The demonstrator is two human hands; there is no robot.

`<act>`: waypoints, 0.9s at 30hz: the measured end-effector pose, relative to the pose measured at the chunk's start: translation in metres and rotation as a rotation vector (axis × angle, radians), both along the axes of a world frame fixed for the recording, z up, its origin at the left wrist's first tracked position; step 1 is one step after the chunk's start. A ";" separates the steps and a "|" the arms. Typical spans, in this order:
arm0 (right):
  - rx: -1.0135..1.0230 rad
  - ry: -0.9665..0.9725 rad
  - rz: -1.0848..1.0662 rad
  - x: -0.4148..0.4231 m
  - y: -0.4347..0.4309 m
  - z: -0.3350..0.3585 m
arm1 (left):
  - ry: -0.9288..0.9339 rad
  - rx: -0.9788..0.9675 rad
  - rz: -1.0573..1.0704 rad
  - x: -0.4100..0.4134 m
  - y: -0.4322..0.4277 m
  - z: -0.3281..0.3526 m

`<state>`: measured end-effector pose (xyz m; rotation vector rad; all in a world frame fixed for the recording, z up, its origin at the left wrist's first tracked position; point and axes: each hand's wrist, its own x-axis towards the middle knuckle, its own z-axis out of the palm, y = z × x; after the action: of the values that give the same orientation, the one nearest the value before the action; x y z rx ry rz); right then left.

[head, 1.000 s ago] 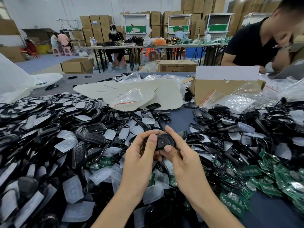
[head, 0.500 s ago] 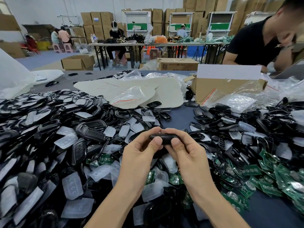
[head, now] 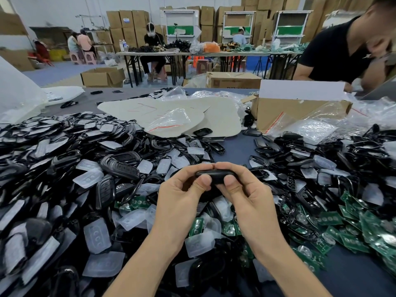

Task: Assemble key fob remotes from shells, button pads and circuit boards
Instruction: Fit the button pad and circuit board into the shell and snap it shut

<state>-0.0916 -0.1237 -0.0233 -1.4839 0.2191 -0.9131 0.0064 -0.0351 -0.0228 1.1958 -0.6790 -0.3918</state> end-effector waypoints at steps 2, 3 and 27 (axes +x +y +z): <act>-0.105 0.068 -0.010 -0.001 -0.002 -0.003 | 0.071 -0.013 -0.036 0.002 -0.001 0.001; -0.160 0.113 0.004 -0.001 -0.004 -0.005 | 0.153 -0.028 -0.073 0.003 -0.002 0.001; -0.127 0.025 -0.081 -0.005 0.000 -0.001 | -0.685 0.074 0.331 -0.013 0.001 -0.004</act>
<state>-0.0962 -0.1237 -0.0240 -1.6143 0.2452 -0.9887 -0.0063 -0.0337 -0.0263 1.4945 -1.0317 0.2943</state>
